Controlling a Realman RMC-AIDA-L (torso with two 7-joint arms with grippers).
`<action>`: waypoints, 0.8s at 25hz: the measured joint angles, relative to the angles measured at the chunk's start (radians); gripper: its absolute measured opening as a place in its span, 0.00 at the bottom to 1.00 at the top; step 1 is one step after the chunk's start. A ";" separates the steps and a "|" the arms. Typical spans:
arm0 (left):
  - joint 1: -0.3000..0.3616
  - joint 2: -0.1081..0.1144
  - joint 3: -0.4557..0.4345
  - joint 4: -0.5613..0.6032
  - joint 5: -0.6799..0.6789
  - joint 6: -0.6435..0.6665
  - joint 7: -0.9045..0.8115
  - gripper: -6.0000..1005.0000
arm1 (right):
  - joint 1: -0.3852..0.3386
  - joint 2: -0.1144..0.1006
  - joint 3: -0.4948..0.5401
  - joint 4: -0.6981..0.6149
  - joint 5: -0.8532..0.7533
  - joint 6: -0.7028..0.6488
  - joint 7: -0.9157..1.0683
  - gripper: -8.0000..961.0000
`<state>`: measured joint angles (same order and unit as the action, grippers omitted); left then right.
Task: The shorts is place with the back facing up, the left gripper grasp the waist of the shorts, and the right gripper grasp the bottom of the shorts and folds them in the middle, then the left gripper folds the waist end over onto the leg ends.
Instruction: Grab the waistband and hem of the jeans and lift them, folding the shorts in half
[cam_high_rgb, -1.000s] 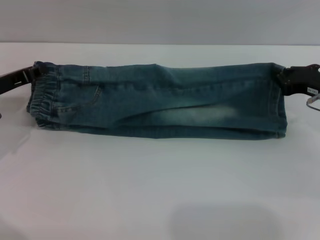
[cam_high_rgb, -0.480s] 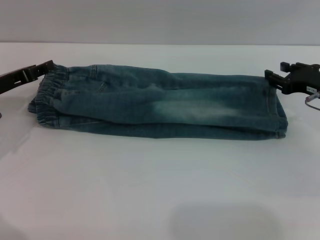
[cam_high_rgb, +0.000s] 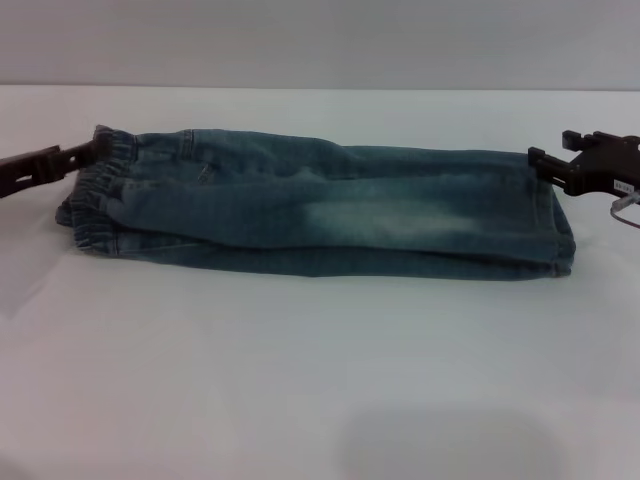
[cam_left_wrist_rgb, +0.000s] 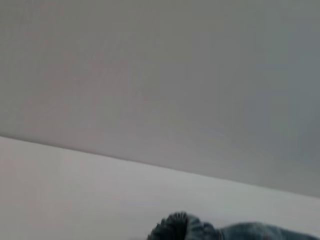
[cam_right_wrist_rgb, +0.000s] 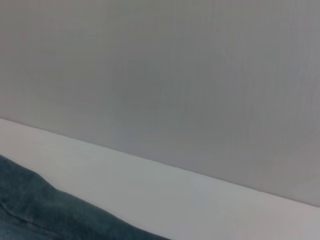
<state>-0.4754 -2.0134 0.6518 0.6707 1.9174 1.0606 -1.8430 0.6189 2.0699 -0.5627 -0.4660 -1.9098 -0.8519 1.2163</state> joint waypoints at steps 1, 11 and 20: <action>0.009 0.004 -0.002 0.002 0.000 0.011 0.013 0.81 | -0.001 0.000 0.001 0.002 0.000 -0.001 0.000 0.57; 0.091 -0.001 -0.009 0.005 -0.004 0.015 0.177 0.84 | -0.001 0.001 0.004 0.014 0.003 -0.004 0.000 0.57; 0.107 0.002 0.002 -0.008 0.010 0.018 0.215 0.84 | 0.003 0.002 0.000 0.024 0.014 -0.008 0.000 0.57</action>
<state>-0.3686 -2.0112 0.6536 0.6630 1.9272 1.0783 -1.6284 0.6217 2.0724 -0.5630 -0.4417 -1.8958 -0.8597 1.2164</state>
